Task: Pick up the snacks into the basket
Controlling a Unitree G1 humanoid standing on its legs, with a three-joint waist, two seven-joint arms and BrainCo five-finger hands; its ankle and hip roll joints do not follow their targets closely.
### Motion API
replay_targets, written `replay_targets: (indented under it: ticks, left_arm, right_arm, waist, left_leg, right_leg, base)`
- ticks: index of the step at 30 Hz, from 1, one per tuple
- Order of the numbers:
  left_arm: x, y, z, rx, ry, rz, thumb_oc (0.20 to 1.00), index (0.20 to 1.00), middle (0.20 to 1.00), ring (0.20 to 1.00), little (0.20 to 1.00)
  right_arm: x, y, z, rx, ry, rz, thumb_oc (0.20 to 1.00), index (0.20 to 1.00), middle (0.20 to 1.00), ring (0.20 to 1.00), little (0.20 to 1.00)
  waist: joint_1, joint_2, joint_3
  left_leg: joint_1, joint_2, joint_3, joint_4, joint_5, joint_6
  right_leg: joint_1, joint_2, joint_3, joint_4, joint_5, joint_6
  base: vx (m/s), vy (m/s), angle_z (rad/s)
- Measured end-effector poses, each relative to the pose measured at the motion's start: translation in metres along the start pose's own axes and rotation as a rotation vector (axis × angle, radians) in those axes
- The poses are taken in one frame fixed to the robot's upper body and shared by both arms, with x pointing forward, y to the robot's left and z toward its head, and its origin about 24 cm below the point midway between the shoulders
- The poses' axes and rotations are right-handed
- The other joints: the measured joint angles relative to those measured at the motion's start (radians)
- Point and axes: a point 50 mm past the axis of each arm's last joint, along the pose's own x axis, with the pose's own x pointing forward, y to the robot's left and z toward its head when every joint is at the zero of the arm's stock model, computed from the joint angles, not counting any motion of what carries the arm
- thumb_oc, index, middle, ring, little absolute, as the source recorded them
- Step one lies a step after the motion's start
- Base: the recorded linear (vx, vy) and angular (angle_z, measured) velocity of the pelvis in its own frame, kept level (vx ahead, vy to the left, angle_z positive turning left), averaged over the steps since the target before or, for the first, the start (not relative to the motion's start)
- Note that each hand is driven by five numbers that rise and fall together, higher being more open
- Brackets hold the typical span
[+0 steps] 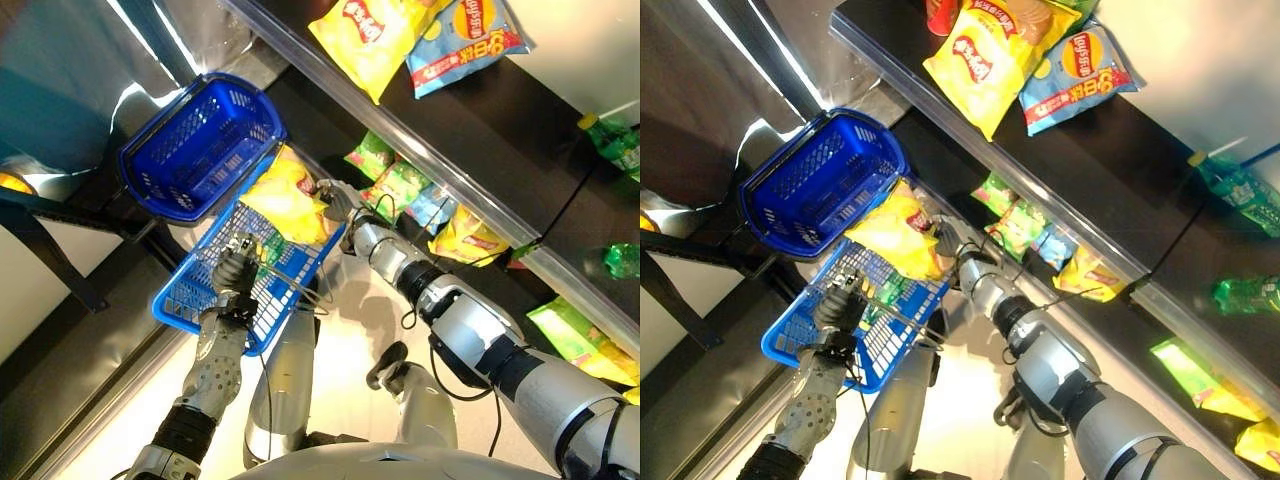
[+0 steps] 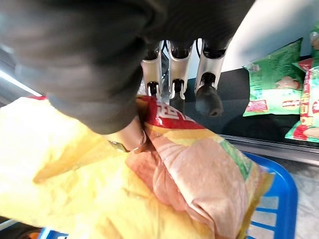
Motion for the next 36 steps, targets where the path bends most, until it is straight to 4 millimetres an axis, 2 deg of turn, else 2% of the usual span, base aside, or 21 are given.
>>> replay_targets:
  ticks: [11,17,24,36]
  left_arm:
    - [0.002,-0.004,0.001,0.011,0.011,-0.026,0.200,0.200,0.200,0.200,0.200]
    - [0.006,-0.020,-0.005,0.012,0.043,-0.093,0.200,0.200,0.200,0.200,0.200]
    - [0.008,-0.026,-0.007,0.009,0.054,-0.119,0.200,0.200,0.200,0.200,0.200]
    - [0.009,-0.026,-0.007,-0.006,0.056,-0.116,0.200,0.200,0.200,0.200,0.200]
  right_arm:
    - [-0.006,0.011,-0.023,-0.002,0.126,0.062,0.200,0.200,0.200,0.200,0.200]
    - [-0.007,0.003,-0.036,0.136,0.203,0.038,0.200,0.200,0.200,0.200,0.200]
    - [-0.007,0.003,-0.037,0.329,0.244,0.049,0.200,0.200,0.200,0.200,0.200]
    - [-0.005,0.006,-0.027,0.310,0.184,0.091,0.200,0.200,0.200,0.200,0.200]
  waist:
    - [0.005,0.005,0.002]
    - [0.029,0.041,0.010]
    - [0.032,0.051,0.011]
    - [0.054,0.052,0.012]
  left_leg:
    - [0.001,-0.008,-0.021,-0.005,0.003,-0.004]
    - [0.002,-0.015,-0.030,-0.005,0.004,-0.006]
    - [0.000,-0.024,-0.047,-0.008,0.007,-0.010]
    - [-0.002,-0.027,-0.050,-0.010,0.005,-0.013]
  right_leg:
    - [0.008,-0.002,-0.011,0.006,-0.013,0.001]
    - [0.010,-0.012,-0.020,0.022,-0.023,0.004]
    - [0.016,-0.016,-0.033,0.032,-0.039,0.005]
    - [0.013,-0.019,-0.034,0.039,-0.048,0.006]
  base:
    - [0.00,0.004,0.05]
    - [0.01,-0.006,0.05]
    - [0.01,-0.007,0.08]
    - [0.00,-0.001,0.01]
